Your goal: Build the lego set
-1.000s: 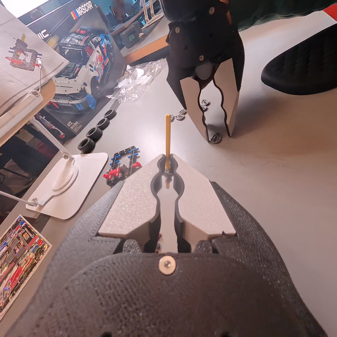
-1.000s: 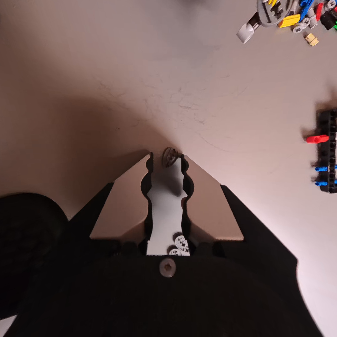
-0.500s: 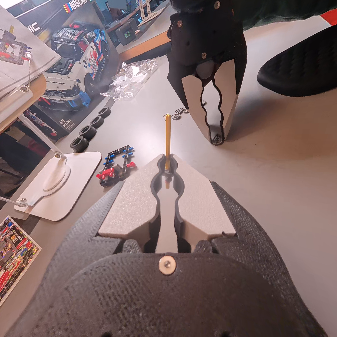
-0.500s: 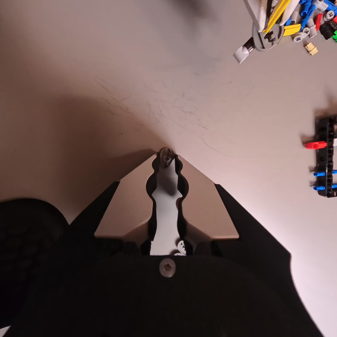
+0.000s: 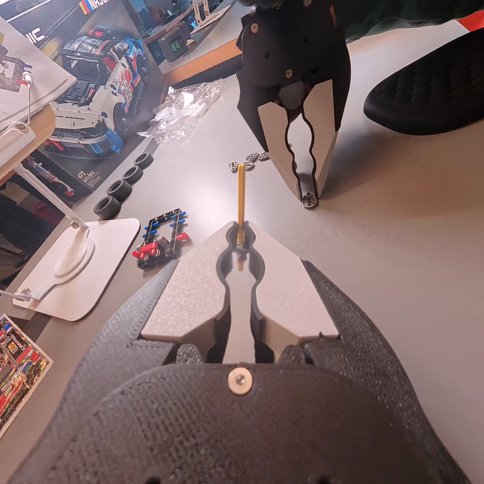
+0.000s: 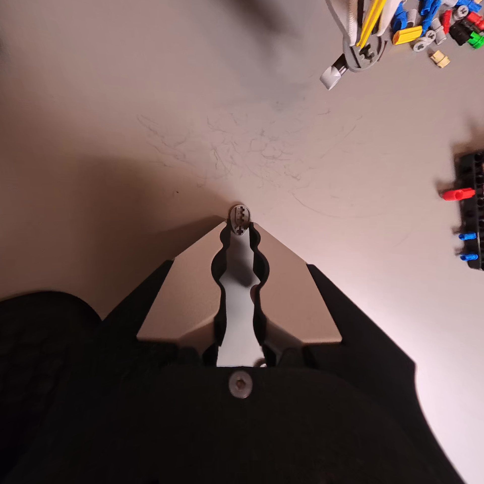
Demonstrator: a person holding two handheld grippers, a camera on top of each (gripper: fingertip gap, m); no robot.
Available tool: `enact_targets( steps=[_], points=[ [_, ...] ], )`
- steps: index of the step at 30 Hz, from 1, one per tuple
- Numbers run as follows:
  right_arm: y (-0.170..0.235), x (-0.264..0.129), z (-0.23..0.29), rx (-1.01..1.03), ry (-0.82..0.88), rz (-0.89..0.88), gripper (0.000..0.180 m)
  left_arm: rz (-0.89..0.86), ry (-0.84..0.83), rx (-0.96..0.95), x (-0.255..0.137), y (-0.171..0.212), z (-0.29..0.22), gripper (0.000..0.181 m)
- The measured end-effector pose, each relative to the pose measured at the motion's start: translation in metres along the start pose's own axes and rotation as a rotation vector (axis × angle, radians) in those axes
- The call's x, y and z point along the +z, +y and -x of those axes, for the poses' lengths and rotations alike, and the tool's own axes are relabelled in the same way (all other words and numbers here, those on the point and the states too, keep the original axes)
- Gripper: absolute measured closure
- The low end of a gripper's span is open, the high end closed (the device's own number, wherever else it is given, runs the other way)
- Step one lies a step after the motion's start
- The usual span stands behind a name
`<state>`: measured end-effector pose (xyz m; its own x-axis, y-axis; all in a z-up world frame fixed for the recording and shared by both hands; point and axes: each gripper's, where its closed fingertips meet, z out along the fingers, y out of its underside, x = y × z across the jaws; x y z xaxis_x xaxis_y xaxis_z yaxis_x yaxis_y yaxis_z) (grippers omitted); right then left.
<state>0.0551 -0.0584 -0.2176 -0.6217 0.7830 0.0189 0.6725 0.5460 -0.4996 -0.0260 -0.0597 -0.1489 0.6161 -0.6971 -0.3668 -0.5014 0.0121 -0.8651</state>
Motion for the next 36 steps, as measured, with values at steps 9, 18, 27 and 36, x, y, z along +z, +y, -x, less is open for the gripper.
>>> enact_targets(
  steps=[9,18,27,36],
  points=[
    [-0.027,-0.013,-0.006,-0.055,0.030,-0.125,0.169,-0.010,0.027,-0.021,0.001,0.000,-0.003,0.178],
    [-0.069,-0.049,-0.013,-0.138,0.097,-0.355,0.169,-0.037,0.058,-0.057,0.000,-0.002,-0.005,0.178],
    [-0.080,-0.072,-0.013,-0.201,0.191,-0.444,0.169,-0.110,0.159,-0.124,-0.005,-0.010,-0.015,0.178],
    [-0.101,-0.072,-0.002,-0.297,0.194,-0.467,0.169,-0.126,0.262,-0.118,-0.003,-0.017,-0.037,0.178]
  ],
)
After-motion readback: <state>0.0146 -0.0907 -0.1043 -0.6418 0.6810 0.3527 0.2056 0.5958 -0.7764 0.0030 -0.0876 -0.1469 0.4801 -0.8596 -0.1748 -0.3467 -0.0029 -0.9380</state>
